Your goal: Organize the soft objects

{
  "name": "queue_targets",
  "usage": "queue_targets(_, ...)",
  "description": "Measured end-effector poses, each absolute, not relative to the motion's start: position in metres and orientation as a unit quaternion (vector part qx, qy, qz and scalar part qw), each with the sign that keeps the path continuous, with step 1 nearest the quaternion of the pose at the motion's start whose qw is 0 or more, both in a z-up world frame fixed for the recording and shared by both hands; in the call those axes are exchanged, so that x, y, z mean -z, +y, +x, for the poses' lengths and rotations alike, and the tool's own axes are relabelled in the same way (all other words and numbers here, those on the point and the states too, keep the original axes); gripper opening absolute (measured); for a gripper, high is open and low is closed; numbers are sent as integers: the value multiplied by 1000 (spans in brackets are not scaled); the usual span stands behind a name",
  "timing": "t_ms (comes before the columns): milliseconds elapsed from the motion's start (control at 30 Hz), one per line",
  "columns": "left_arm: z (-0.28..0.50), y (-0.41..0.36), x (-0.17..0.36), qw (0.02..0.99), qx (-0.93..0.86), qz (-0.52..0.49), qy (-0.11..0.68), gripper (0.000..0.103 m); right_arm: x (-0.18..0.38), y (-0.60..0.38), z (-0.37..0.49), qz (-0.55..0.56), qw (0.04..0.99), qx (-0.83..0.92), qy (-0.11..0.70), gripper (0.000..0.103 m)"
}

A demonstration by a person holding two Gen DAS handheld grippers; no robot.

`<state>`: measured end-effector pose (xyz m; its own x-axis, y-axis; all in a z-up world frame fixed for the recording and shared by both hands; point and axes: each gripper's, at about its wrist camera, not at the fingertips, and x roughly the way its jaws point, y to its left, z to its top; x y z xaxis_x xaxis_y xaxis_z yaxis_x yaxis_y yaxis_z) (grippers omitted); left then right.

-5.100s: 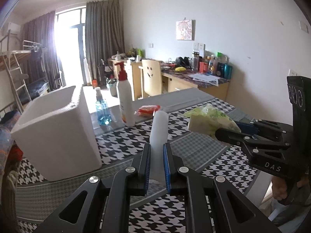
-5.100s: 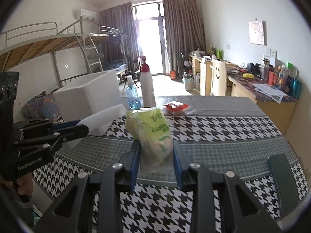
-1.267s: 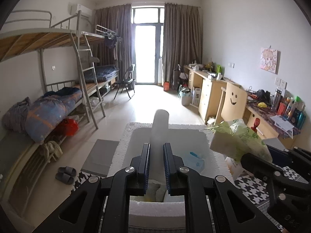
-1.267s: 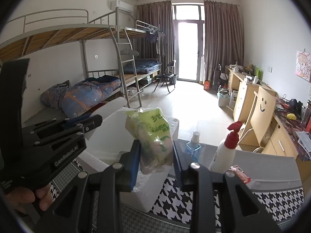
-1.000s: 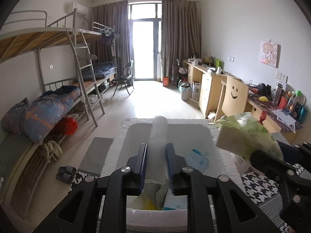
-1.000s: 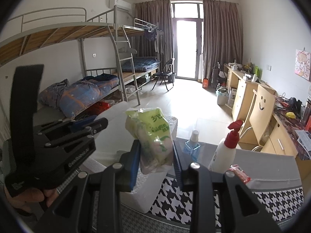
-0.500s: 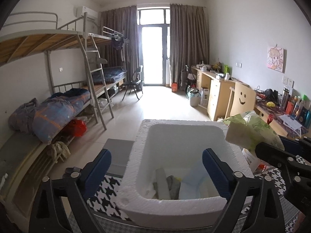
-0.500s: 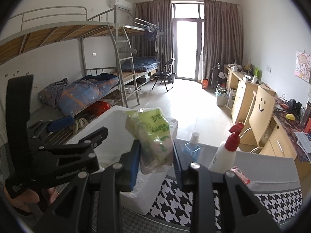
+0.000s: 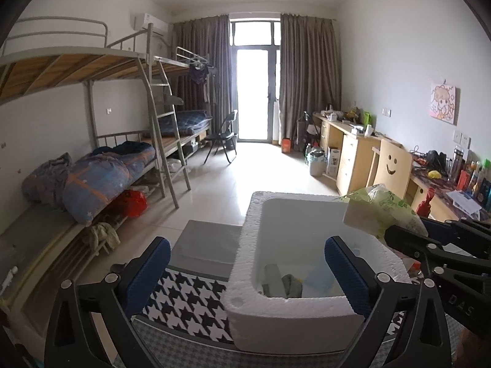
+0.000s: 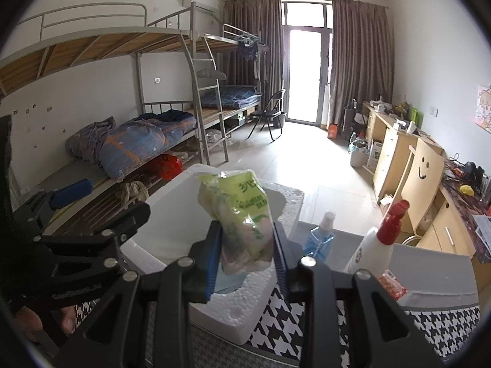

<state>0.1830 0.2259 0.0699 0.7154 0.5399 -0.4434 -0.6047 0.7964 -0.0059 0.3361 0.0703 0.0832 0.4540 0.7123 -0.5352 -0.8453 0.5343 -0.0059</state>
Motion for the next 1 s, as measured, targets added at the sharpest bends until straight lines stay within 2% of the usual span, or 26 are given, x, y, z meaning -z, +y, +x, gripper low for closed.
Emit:
queue_targets(633,147,235,-70,916,-341,-84,195,102,-69,89,349,-137,830,-469,269,37)
queue_targets(700,148,234,-69,916,-339,-85,198,102,-67,91,354,-133,827,-470,279,46)
queue_targets(733,148,235,-68,915,-340,-84,200,102,-66,91,354,-132,828,-468,280,57)
queue_targets(800,149,233,-69,916,-338,-83,201,102,-65,88,354,-133,831,-466,273,69)
queue_targets(1000,149,228,-69,919,-333,-83,197,102,-69,80,350,-130,831,-469,269,71)
